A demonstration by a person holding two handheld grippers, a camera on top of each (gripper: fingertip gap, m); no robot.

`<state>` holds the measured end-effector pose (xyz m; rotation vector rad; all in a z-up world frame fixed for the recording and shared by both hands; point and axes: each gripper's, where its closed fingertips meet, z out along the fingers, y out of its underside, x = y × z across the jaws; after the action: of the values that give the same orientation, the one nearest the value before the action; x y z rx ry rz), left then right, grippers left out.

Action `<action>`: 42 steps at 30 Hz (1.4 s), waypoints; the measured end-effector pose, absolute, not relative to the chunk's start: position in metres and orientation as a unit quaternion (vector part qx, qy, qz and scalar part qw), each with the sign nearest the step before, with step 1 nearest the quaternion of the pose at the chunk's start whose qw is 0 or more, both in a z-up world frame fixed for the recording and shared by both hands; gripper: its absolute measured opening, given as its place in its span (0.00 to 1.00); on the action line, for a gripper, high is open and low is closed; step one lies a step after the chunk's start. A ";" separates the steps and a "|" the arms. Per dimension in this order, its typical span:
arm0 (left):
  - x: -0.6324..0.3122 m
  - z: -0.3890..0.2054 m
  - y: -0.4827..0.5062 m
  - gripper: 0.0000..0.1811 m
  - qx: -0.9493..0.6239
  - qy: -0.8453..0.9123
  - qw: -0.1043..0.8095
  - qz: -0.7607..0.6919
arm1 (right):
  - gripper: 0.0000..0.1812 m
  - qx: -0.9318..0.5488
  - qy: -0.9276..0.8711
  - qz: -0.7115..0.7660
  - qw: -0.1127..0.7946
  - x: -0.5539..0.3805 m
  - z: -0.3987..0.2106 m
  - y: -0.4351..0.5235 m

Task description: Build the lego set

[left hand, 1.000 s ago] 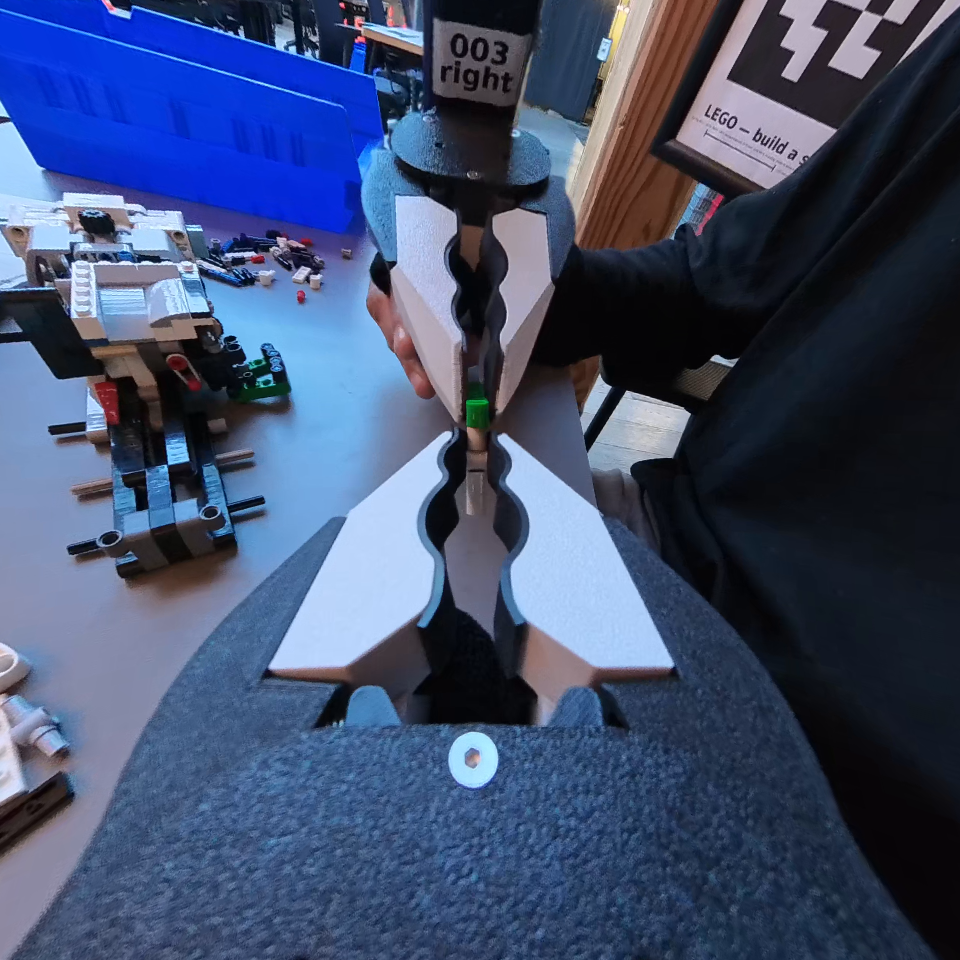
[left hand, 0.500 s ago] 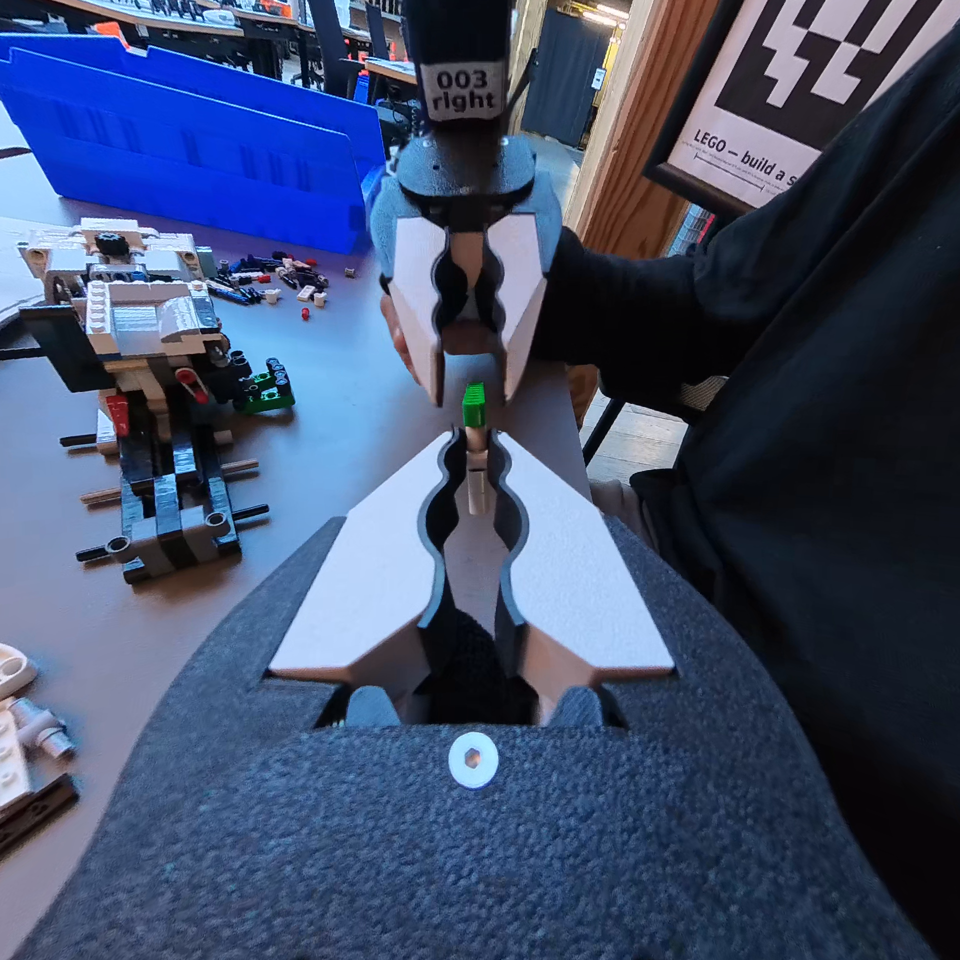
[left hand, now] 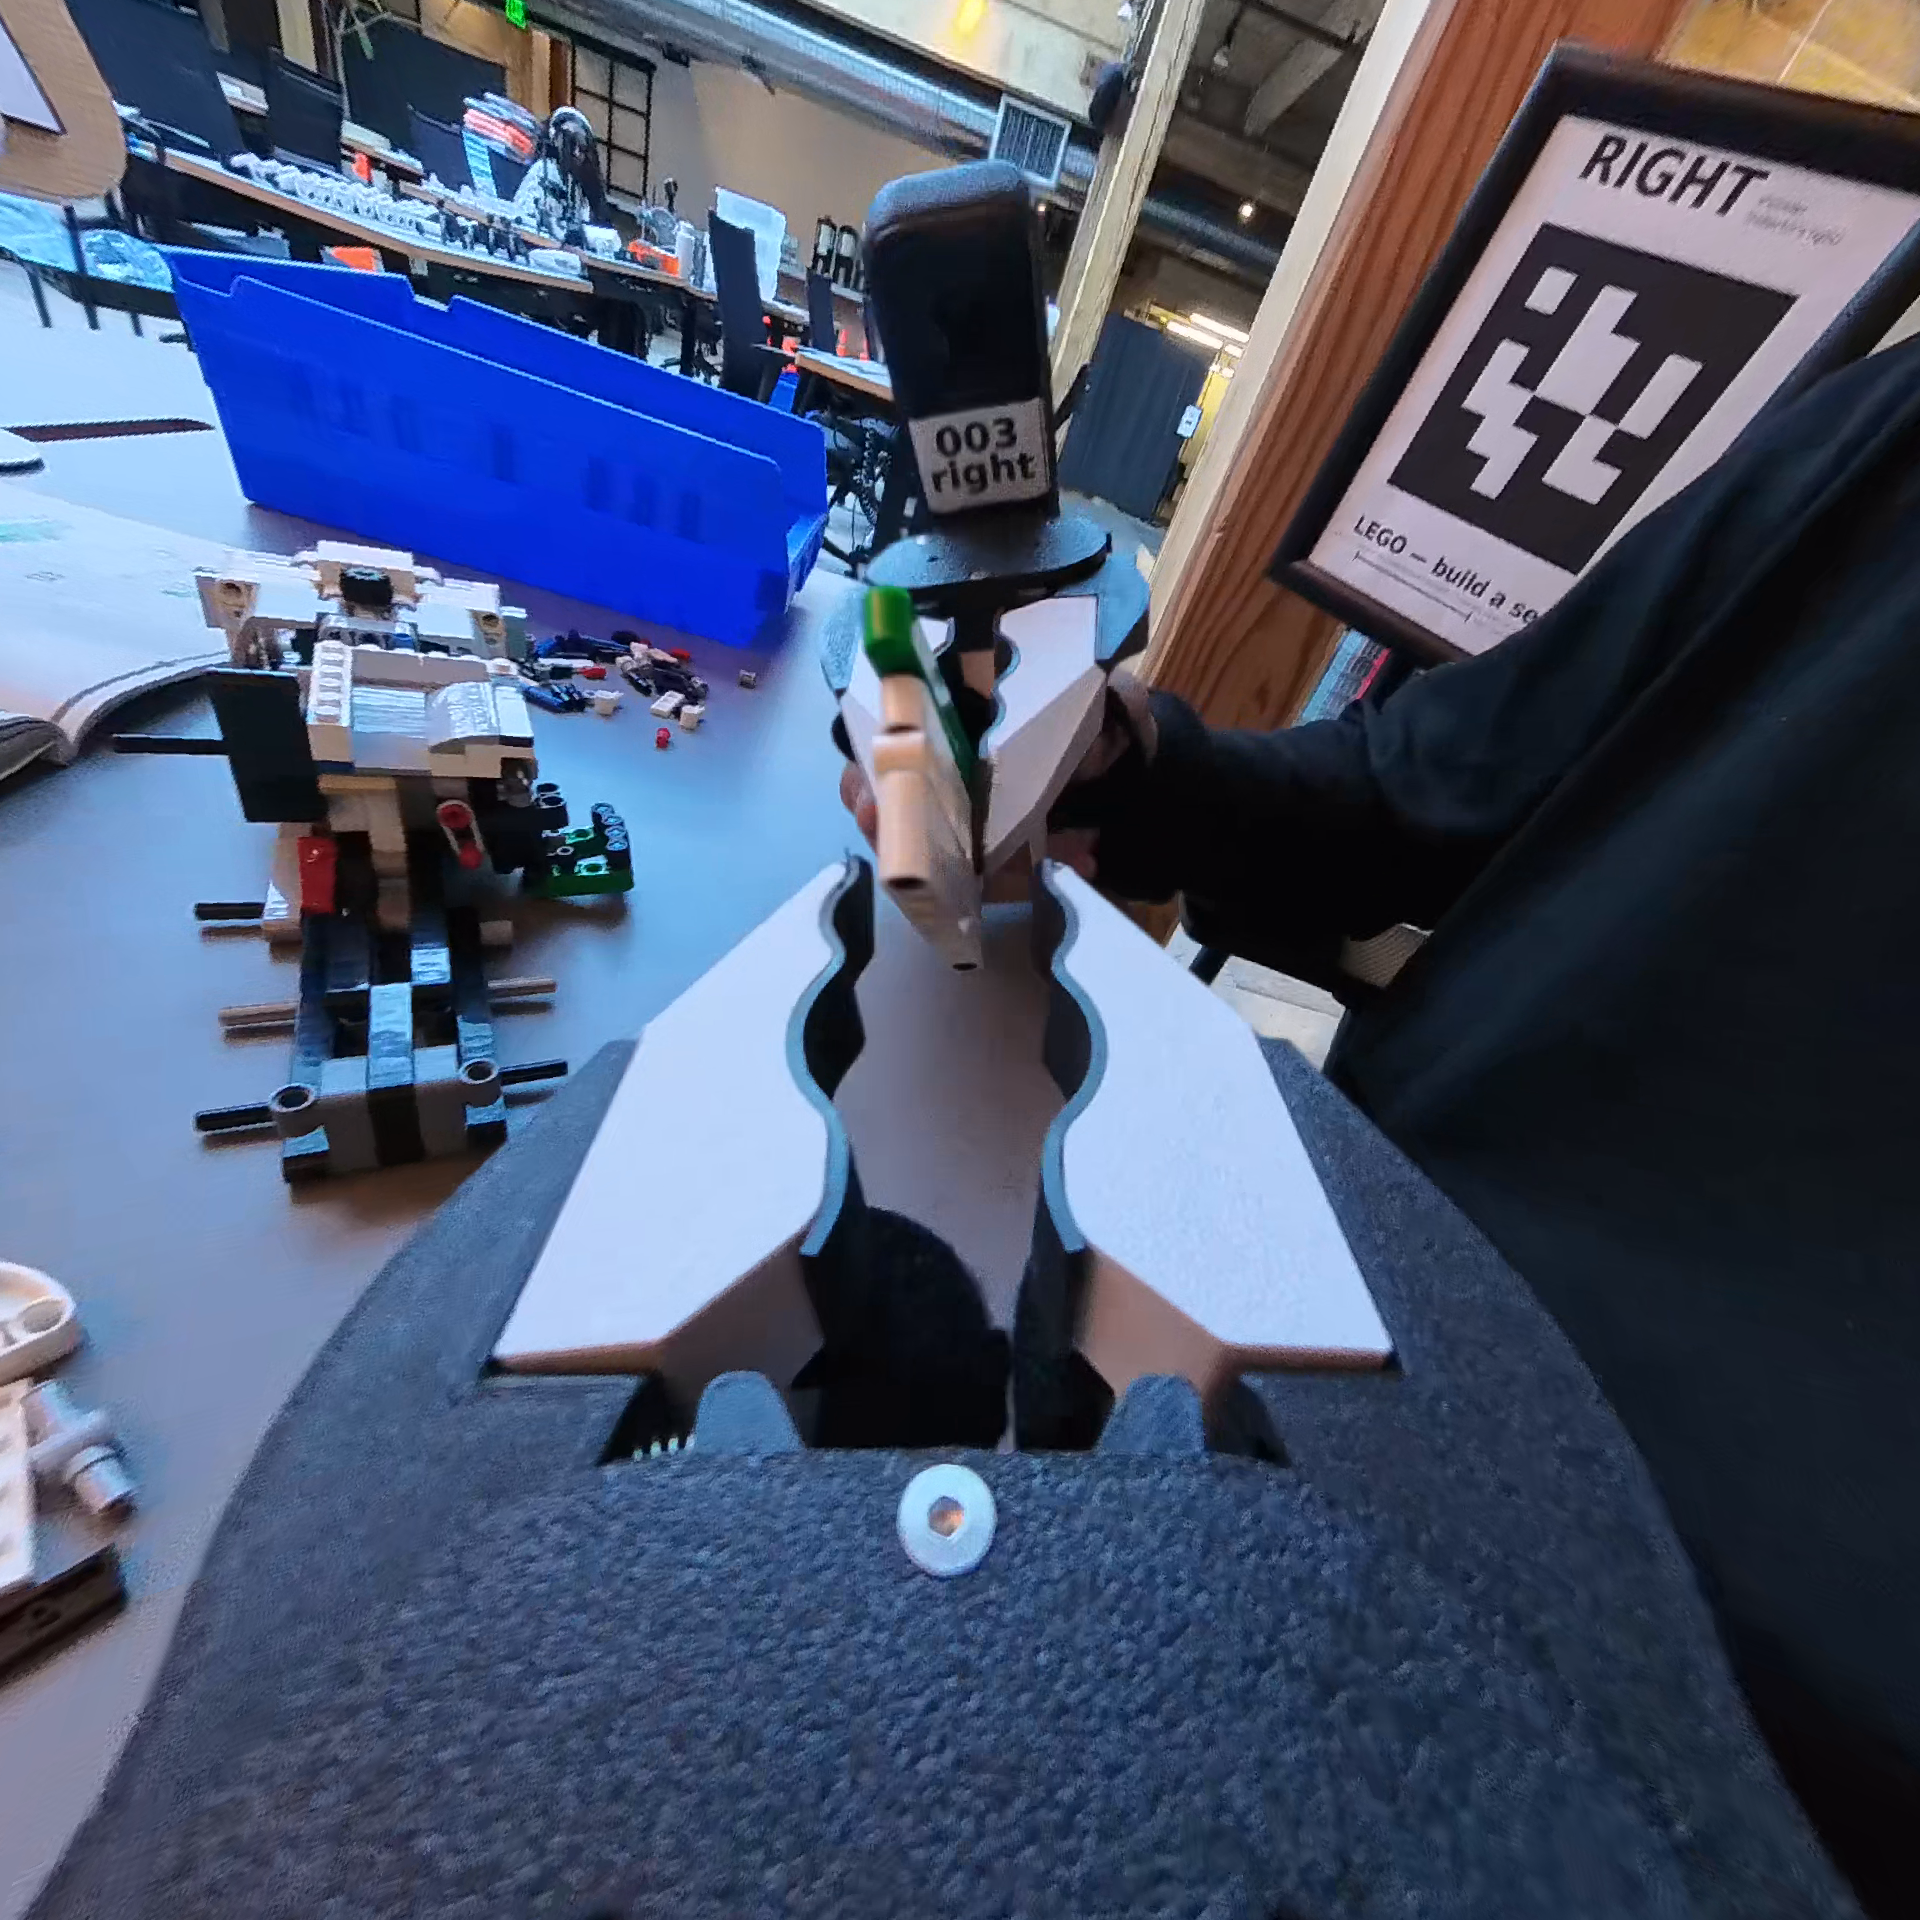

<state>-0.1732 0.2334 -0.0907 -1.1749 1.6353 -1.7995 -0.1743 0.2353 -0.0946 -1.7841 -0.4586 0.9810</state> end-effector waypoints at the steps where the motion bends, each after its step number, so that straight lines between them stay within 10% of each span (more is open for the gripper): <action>1: -0.172 -0.090 0.232 0.13 -0.424 0.588 0.221 -0.652 | 0.03 -0.732 -0.177 0.415 0.510 -0.177 -0.091 0.238; 42: -0.174 -0.082 0.234 0.03 -0.431 0.550 0.197 -0.688 | 0.03 -0.681 -0.155 0.457 0.551 -0.174 -0.078 0.241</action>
<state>-0.1739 0.2345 -0.0817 -1.2078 1.5394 -1.9260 -0.1738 0.2411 -0.0781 -1.6111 -0.3659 1.0826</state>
